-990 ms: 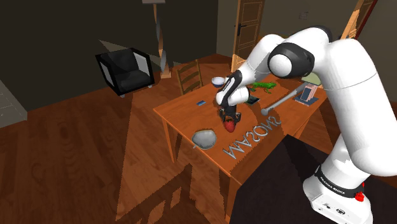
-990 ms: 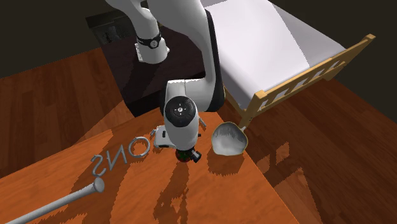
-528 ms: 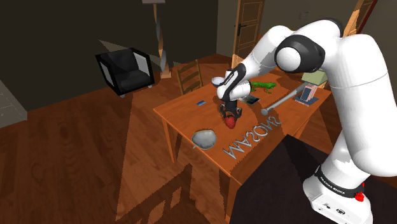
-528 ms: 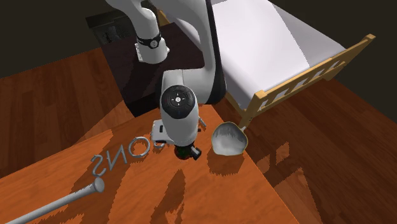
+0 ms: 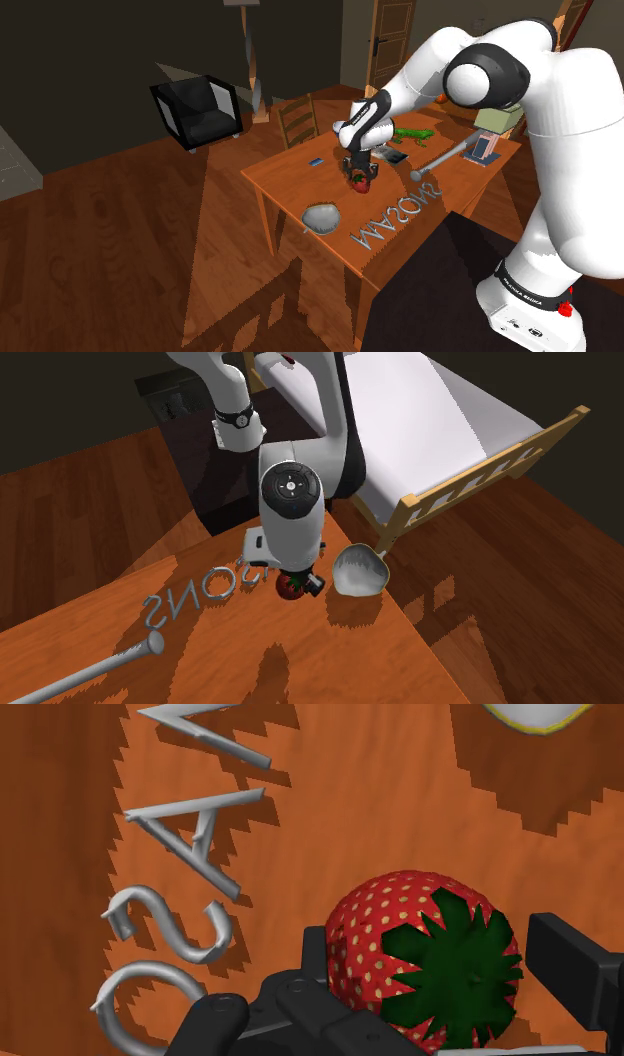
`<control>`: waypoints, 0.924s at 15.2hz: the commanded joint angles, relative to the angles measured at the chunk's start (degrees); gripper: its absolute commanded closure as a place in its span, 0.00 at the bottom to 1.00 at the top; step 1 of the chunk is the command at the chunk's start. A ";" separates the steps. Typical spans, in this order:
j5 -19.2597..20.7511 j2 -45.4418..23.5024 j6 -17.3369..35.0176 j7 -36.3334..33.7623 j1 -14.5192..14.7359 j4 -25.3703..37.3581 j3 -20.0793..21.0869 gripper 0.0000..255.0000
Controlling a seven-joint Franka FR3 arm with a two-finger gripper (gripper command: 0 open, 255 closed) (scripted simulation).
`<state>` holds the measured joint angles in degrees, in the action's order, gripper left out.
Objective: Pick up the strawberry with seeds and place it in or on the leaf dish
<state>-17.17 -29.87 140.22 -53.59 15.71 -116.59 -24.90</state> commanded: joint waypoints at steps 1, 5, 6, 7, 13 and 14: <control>0.24 0.21 -0.12 -2.31 1.85 -0.03 0.30 1.00; 0.70 0.12 -0.89 -7.68 5.95 0.95 1.12 1.00; 0.81 0.00 -1.15 -9.01 6.92 1.36 1.35 1.00; 0.89 -0.16 -1.44 -10.32 7.88 1.84 1.58 1.00; 1.28 -1.99 -3.77 -17.97 13.15 6.15 3.06 1.00; 1.33 -2.43 -4.25 -19.21 13.94 7.11 3.32 1.00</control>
<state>-15.97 -32.02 136.57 -71.29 28.68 -110.41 -21.78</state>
